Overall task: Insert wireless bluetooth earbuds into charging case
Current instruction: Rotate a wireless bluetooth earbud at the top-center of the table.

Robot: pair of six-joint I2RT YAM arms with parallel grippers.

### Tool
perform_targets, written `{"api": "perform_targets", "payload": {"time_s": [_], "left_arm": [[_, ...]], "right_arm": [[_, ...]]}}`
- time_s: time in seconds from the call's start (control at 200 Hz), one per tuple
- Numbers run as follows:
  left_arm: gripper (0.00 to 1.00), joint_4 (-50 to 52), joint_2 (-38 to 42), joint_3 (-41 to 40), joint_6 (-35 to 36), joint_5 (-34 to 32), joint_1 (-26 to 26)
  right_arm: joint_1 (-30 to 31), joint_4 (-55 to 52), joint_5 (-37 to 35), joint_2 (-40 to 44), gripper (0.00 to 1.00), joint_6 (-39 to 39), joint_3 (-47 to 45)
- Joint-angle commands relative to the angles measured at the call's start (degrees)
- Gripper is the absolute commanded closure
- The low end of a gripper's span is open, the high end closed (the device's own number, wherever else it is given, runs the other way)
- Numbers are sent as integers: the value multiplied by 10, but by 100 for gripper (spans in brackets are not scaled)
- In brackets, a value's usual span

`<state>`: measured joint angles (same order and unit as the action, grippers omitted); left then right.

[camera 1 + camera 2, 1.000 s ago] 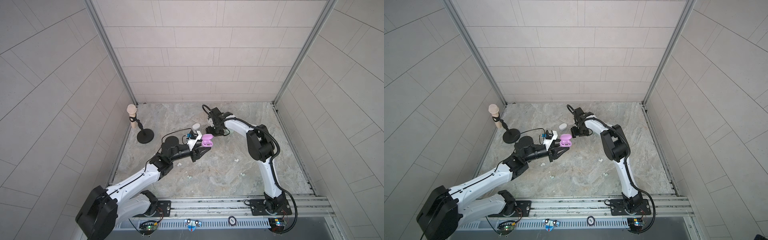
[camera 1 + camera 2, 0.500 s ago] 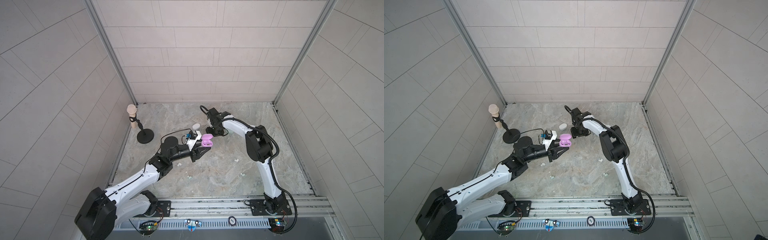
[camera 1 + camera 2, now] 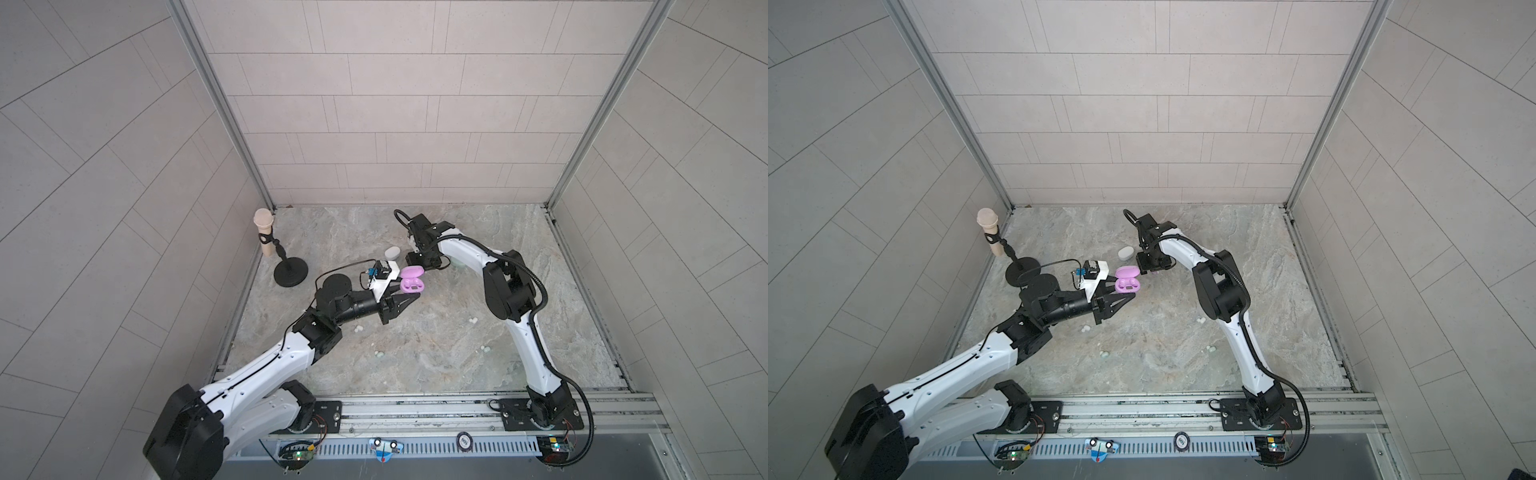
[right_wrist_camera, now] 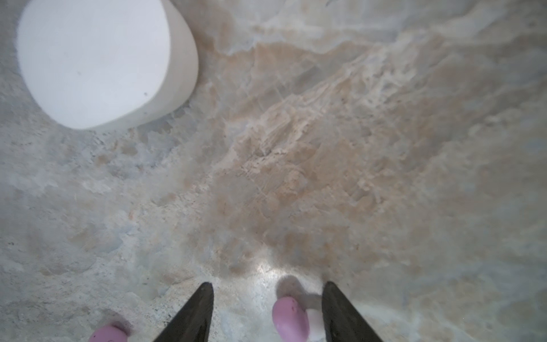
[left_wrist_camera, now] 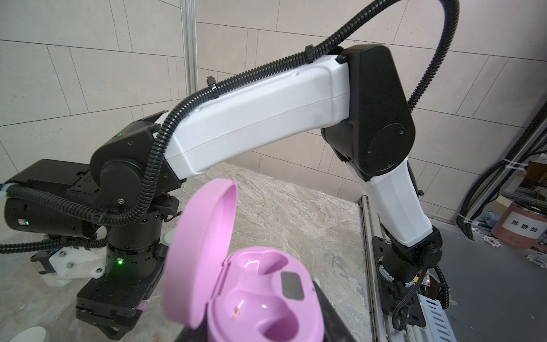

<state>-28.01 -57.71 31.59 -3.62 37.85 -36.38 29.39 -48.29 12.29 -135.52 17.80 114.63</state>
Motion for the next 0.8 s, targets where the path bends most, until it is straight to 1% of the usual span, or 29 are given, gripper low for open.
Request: {"api": "perform_targets", "payload": {"time_s": [0.0,0.175,0.26,0.39,0.521,0.636,0.796], "left_arm": [[83,-3,14,-2,5,0,3],[83,-6,14,-3,4,0,3],[83,-9,14,-5,3,0,3],[83,-9,14,-5,4,1,3],[83,-9,15,-7,3,0,3],[83,-8,17,-7,4,-2,3],[83,-8,17,-8,5,-2,3]], "right_arm": [[8,-30,6,11,39,-2,-23],[14,-27,-3,31,39,6,-51],[14,-28,-9,32,39,13,-51],[15,-28,-30,31,41,27,-43],[14,-32,-52,26,46,55,-31],[14,-37,-58,18,54,74,-22],[18,-34,-62,13,58,87,-21]]}}
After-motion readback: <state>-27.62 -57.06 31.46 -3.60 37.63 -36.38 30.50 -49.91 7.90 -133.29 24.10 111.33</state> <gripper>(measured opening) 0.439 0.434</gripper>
